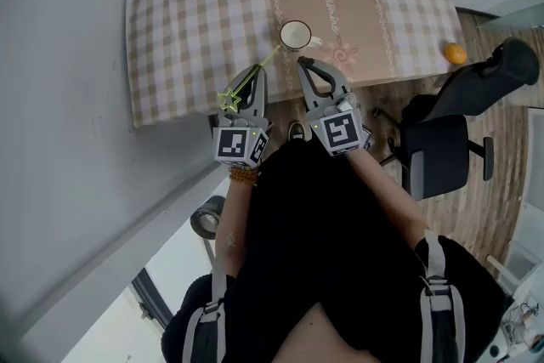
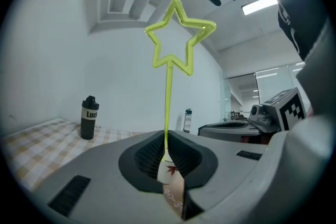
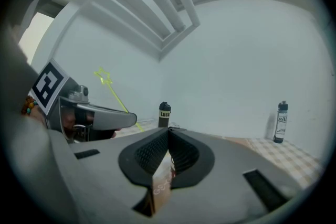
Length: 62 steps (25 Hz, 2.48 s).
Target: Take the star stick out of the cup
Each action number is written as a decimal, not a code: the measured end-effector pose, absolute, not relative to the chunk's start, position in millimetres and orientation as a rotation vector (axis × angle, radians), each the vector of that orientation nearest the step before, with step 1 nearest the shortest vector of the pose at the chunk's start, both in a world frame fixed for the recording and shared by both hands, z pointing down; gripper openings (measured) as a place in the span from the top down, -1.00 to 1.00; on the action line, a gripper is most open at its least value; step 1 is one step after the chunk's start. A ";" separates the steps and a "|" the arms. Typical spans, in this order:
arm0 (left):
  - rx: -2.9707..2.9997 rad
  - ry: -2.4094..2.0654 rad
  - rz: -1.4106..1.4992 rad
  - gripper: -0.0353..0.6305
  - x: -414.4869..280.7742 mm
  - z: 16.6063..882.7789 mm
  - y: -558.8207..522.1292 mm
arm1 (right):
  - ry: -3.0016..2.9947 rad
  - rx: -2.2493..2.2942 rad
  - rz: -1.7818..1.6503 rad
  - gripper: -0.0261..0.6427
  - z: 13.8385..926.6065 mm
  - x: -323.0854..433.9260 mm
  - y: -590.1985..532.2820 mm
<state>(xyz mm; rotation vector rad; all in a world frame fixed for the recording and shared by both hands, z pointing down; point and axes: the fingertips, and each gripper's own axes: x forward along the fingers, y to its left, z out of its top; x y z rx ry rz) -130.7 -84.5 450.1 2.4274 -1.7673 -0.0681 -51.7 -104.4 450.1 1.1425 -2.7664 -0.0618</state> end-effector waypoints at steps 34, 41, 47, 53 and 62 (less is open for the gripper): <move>2.359 -1.748 0.099 0.85 -118.6 487.7 -87.7 | -2.726 1.096 -0.029 0.90 480.9 -45.3 -95.0; 2.337 -1.761 0.119 0.85 -128.6 492.0 -84.0 | -2.734 1.078 -0.020 0.90 483.9 -53.9 -95.2; 2.329 -1.770 0.117 0.85 -135.7 493.9 -81.5 | -2.743 1.054 -0.043 0.90 484.5 -63.5 -92.7; 2.317 -1.782 0.125 0.85 -140.2 497.0 -80.7 | -2.743 1.050 -0.044 0.90 485.5 -66.1 -93.6; 2.308 -1.786 0.122 0.85 -142.9 498.3 -79.8 | -2.746 1.034 -0.031 0.90 486.7 -70.1 -91.5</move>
